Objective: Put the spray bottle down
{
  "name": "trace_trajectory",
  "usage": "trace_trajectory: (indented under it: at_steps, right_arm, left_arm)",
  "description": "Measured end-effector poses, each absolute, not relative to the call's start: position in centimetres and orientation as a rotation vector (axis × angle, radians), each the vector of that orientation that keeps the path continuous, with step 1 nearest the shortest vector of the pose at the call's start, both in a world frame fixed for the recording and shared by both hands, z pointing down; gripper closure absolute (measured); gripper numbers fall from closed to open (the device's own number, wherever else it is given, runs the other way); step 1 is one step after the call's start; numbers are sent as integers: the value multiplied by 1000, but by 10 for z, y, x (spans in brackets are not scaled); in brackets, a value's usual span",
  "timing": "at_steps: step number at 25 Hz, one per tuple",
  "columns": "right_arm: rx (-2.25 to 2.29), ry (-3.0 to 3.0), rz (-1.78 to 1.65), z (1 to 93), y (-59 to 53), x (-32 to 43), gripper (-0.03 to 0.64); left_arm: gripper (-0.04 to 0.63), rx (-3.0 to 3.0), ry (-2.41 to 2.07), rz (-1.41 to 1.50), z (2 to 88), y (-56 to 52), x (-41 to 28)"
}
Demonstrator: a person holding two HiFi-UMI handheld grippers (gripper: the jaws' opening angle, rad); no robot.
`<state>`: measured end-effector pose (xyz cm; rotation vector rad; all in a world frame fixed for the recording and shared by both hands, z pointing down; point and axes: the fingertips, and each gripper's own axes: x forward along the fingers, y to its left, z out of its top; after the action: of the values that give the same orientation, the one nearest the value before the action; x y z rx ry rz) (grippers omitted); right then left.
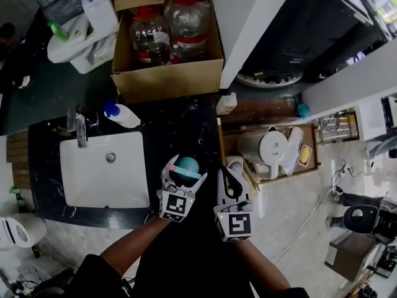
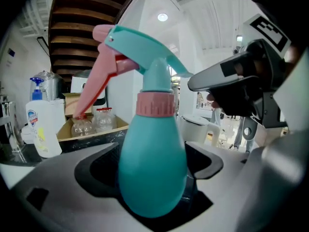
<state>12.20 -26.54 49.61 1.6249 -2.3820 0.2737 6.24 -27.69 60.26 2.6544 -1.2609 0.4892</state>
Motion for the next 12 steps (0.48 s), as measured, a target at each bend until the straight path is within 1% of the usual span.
trace_trajectory:
  at_steps: [12]
  right_arm:
    - [1658,-2388,283,484,-237,107,601]
  left_arm:
    - [173,2651,-1275,452,585,-248,43]
